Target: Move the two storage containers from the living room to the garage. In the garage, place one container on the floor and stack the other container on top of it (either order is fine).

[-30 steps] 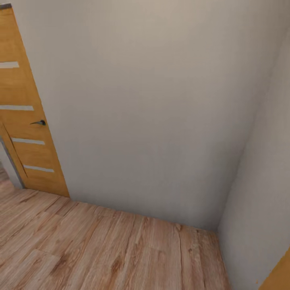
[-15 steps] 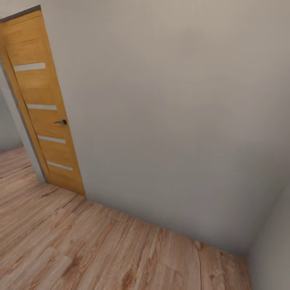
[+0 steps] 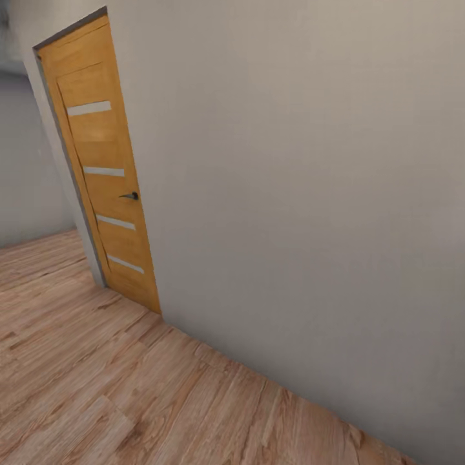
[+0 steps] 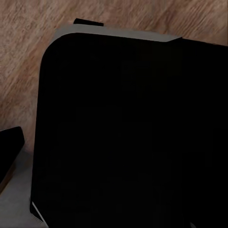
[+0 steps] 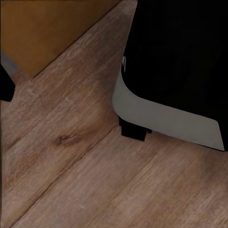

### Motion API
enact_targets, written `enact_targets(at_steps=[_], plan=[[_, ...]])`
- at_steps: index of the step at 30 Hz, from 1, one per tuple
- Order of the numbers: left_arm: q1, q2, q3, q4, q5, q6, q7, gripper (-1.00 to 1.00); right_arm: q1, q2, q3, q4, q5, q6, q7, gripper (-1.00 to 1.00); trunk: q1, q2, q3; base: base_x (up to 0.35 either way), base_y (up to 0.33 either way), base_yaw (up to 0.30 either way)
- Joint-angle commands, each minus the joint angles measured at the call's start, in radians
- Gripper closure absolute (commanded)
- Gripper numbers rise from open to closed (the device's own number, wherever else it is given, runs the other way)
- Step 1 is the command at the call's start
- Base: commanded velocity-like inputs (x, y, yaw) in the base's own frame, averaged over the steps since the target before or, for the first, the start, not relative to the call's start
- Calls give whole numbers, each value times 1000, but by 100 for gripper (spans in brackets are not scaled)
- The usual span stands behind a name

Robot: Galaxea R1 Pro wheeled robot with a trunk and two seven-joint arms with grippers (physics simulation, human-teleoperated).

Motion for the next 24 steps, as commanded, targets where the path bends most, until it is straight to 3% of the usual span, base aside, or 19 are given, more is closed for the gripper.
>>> enact_targets(at_steps=[1, 11, 24], plan=[[0, 0, 1, -1, 7, -2, 1, -100, -1, -8, 9, 3, -10, -6, 0, -100, 1, 0, -1, 313, 0, 285], [-1, 0, 2, -1, 7, -2, 1, -100, -1, -15, 8, 3, -8, -7, 0, -100, 1, 0, -1, 266, 0, 289], [0, 4, -1, 0, 4, -3, 0, -100, -1, -12, 6, 4, -18, -10, 0, -100, 1, 0, -1, 22, 0, 296]])
